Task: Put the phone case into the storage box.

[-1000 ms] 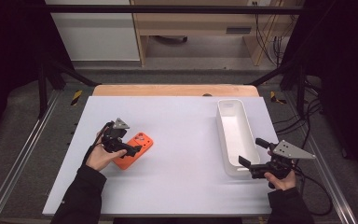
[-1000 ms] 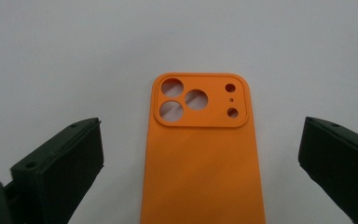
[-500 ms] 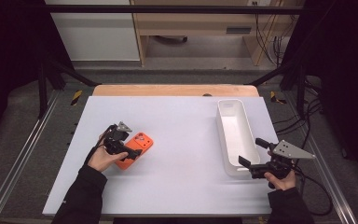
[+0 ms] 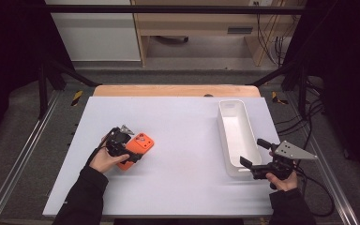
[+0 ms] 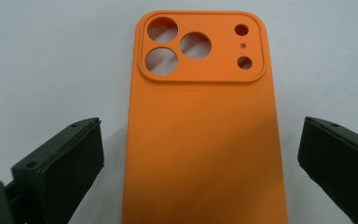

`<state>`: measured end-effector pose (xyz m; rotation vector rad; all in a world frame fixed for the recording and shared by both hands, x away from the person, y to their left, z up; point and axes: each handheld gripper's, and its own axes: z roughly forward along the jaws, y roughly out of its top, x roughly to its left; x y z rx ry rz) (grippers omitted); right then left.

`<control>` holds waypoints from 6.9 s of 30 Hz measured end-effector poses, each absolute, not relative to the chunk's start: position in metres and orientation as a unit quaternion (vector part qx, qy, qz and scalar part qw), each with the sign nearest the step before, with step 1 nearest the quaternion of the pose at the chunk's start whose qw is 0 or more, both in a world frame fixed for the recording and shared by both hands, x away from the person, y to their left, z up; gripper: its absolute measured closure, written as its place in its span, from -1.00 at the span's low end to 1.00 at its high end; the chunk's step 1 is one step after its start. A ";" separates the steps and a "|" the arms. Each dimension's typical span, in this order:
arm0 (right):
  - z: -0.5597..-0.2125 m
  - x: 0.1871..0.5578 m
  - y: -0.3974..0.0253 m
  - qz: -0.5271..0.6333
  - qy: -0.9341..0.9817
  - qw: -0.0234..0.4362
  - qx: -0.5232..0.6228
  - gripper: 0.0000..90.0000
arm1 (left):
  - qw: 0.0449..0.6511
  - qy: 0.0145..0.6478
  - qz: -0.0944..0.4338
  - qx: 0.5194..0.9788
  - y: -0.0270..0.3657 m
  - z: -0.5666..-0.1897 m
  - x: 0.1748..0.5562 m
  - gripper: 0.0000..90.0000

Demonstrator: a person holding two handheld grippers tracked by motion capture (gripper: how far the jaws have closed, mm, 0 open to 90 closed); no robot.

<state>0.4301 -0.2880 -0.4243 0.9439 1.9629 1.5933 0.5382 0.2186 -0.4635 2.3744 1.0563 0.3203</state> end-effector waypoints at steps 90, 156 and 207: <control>-0.424 0.431 -0.288 0.575 0.712 0.218 0.340 -0.99 | 0.332 0.314 0.145 0.877 0.202 -0.423 0.513 -0.66; -0.414 0.427 -0.261 0.545 0.759 0.213 0.286 -0.99 | 0.356 0.165 0.143 0.909 0.136 -0.408 0.459 -0.66; -0.404 0.416 -0.202 0.489 0.830 0.204 0.174 -0.98 | 0.378 0.086 0.136 0.912 0.110 -0.407 0.440 -0.66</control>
